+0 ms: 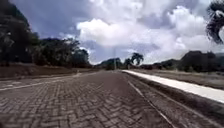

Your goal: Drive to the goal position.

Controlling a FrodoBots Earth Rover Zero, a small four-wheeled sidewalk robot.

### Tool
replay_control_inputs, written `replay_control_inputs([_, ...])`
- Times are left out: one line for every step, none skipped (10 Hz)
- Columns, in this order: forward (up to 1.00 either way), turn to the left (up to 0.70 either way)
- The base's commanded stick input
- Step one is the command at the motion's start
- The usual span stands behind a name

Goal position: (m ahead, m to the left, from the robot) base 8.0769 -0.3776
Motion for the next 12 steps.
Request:
replay_control_inputs([1.0,0.0])
replay_control_inputs([1.0,0.0])
replay_control_inputs([1.0,0.0])
replay_control_inputs([1.0,0.0])
replay_control_inputs([1.0,0.0])
replay_control_inputs([1.0,0.0])
replay_control_inputs([1.0,0.0])
replay_control_inputs([1.0,0.0])
replay_control_inputs([1.0,0.0])
replay_control_inputs([1.0,0.0])
replay_control_inputs([1.0,0.0])
replay_control_inputs([1.0,0.0])
